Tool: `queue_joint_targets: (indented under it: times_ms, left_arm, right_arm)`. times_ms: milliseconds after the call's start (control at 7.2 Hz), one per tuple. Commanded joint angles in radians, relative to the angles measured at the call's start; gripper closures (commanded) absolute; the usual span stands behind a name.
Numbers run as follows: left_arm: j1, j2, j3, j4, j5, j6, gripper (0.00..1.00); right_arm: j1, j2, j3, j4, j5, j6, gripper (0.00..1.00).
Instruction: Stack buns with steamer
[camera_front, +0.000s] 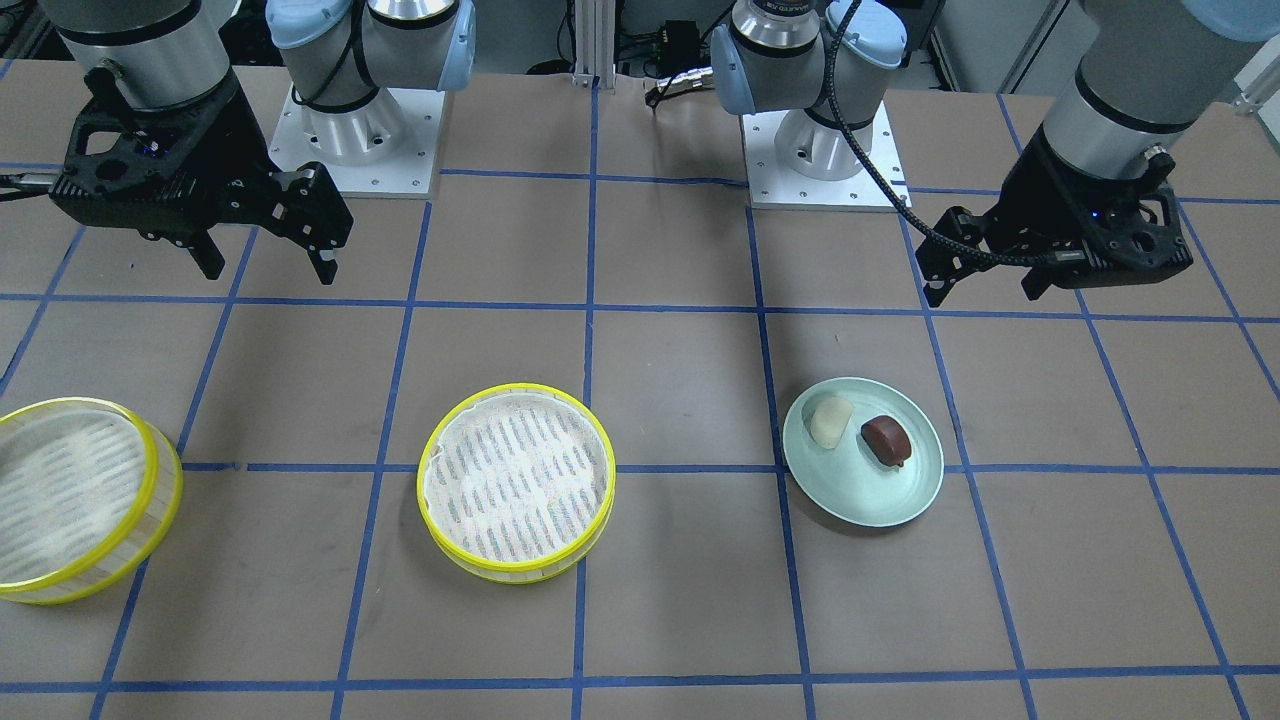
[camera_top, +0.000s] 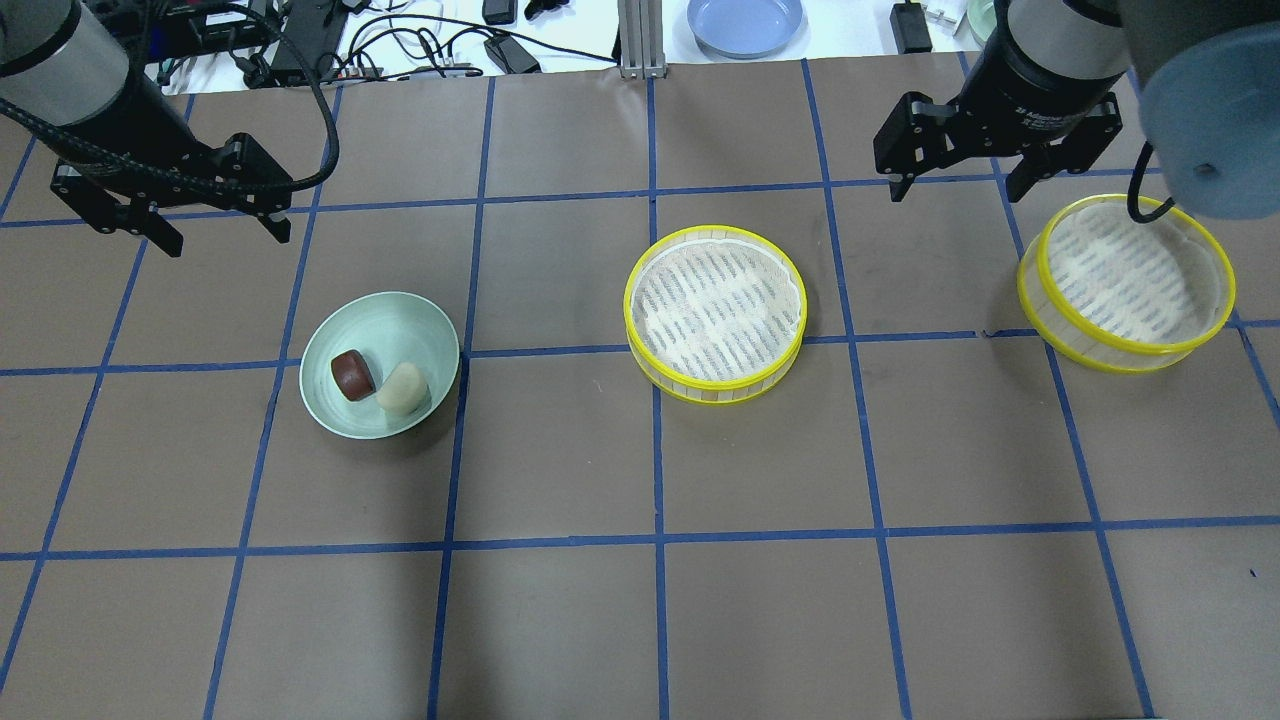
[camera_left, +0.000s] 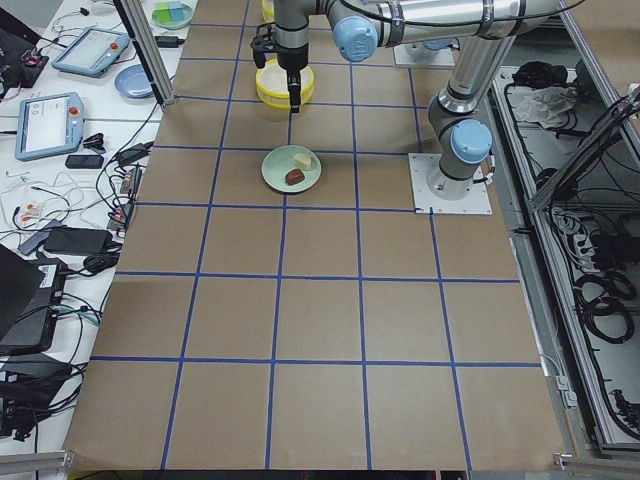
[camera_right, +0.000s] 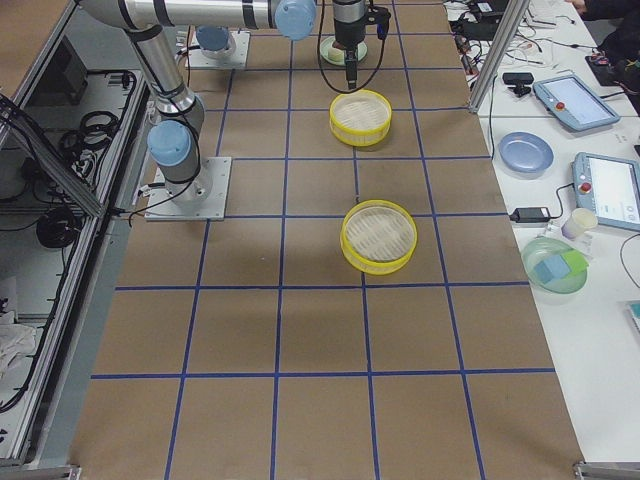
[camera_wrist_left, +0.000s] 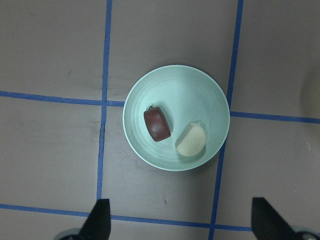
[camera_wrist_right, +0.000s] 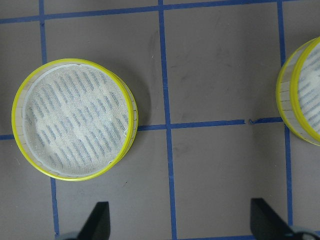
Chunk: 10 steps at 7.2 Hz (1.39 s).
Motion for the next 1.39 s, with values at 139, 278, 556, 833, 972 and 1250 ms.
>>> queue_joint_targets:
  times_ms: [139, 278, 556, 833, 972, 1250]
  left_arm:
    - [-0.005, -0.011, -0.001, -0.003, 0.001, 0.004, 0.00]
    - [0.006, -0.012, -0.001, -0.007, 0.007, 0.004, 0.00]
    - [0.010, -0.052, -0.002, 0.025, 0.004, -0.002, 0.00]
    - [0.010, -0.136, -0.052, 0.118, -0.005, -0.009, 0.00]
    - [0.010, -0.176, -0.106, 0.158, -0.012, -0.003, 0.00]
    - [0.007, -0.245, -0.145, 0.244, -0.030, 0.138, 0.00]
  right_arm:
    - [0.003, -0.002, 0.001, -0.009, 0.007, -0.003, 0.00]
    - [0.004, 0.001, 0.001, -0.014, 0.008, -0.004, 0.00]
    - [-0.002, 0.013, -0.001, -0.015, -0.051, -0.011, 0.00]
    - [0.004, 0.004, 0.001, -0.005, -0.023, 0.006, 0.00]
    - [0.004, 0.001, 0.001, 0.000, -0.018, 0.006, 0.00]
    - [0.006, 0.002, 0.001, -0.002, 0.028, 0.028, 0.00]
